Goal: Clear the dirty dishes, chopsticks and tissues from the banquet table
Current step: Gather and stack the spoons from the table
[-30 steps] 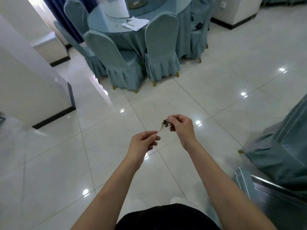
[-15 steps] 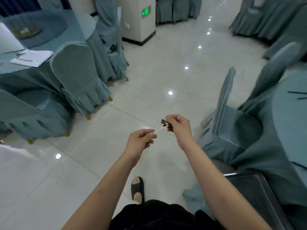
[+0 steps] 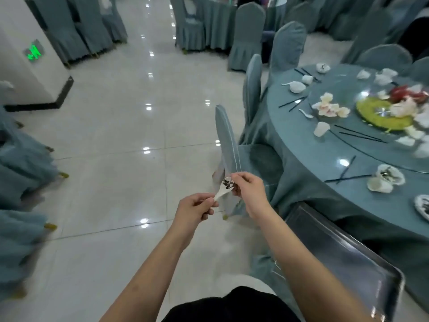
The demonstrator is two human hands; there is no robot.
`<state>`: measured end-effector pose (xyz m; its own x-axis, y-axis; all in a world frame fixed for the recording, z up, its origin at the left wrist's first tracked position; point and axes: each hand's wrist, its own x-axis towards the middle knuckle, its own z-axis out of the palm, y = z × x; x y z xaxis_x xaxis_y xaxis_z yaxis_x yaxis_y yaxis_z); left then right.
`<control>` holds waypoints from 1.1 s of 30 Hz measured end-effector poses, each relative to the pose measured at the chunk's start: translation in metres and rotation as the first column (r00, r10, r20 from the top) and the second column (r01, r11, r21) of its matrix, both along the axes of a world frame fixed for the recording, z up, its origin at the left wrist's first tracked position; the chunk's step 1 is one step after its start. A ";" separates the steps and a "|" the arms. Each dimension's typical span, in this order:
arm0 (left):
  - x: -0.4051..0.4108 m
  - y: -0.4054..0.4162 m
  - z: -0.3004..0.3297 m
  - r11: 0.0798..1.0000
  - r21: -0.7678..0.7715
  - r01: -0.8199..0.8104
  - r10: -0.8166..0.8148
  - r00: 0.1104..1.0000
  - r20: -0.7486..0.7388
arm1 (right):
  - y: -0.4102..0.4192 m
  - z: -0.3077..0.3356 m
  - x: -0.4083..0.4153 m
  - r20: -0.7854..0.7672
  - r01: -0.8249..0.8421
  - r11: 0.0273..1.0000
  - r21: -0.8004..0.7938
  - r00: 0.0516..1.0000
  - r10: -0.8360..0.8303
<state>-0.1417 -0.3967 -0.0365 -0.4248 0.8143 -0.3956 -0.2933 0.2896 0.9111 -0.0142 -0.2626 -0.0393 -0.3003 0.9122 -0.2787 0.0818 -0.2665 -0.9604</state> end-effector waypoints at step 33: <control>-0.274 0.451 -0.007 0.936 -0.016 0.350 -0.350 0.933 -0.079 | 0.404 -0.010 -0.243 -0.010 0.334 0.941 -0.058 0.942 -0.335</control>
<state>-0.4153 0.0541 -0.0432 -0.1427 0.9167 -0.3733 -0.0994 0.3619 0.9269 -0.2573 0.1416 -0.0496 0.0139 0.9445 -0.3283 -0.0396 -0.3276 -0.9440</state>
